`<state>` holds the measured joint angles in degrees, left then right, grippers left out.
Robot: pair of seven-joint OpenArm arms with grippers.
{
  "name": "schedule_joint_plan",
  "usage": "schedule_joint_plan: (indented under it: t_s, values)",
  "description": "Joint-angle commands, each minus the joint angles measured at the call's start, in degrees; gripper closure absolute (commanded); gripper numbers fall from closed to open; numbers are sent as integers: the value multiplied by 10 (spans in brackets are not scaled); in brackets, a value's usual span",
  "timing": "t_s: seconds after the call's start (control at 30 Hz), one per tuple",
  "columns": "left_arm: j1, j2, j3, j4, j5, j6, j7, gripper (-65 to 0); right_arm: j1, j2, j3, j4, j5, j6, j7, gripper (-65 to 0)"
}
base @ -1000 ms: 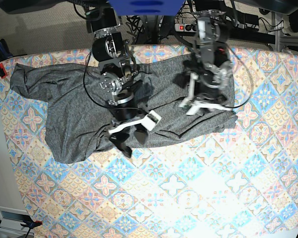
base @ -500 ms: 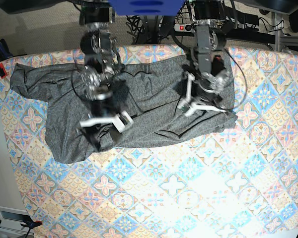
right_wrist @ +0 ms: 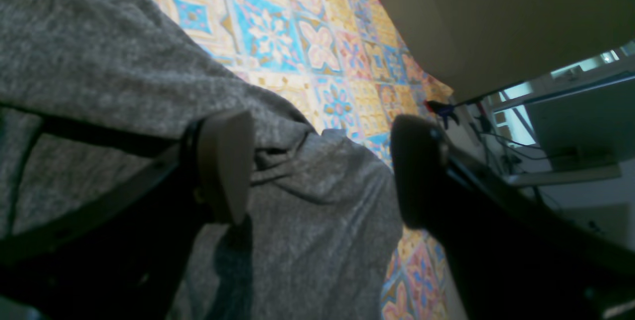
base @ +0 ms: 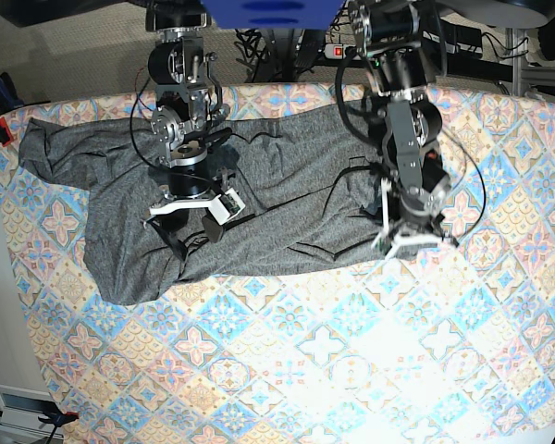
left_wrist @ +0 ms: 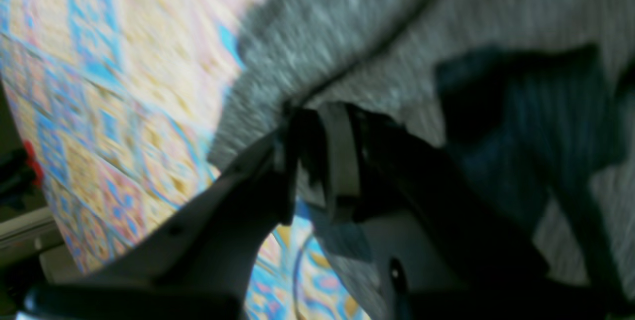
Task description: Layout the t-shirt on the table in an organized manner, then fold the t-shirt properly
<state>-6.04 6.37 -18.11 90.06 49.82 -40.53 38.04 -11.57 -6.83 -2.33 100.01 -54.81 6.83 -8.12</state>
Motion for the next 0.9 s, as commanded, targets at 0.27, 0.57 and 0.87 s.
schedule_joint_plan:
  t_s: [0.27,0.57,0.87]
  values:
    - [-93,-30,-34,-108,2,5,-8,-100,-10,-2,-1,10,2,-10,12,-416]
    - [-84,-35,-59,-112,8,5,-43,-104,-10,19,-1,13,2,-10,12,-416]
    - [-73,-35,-58,-112,9,5,-47,-104,-10,19,-5,11,2,-10,12,-416]
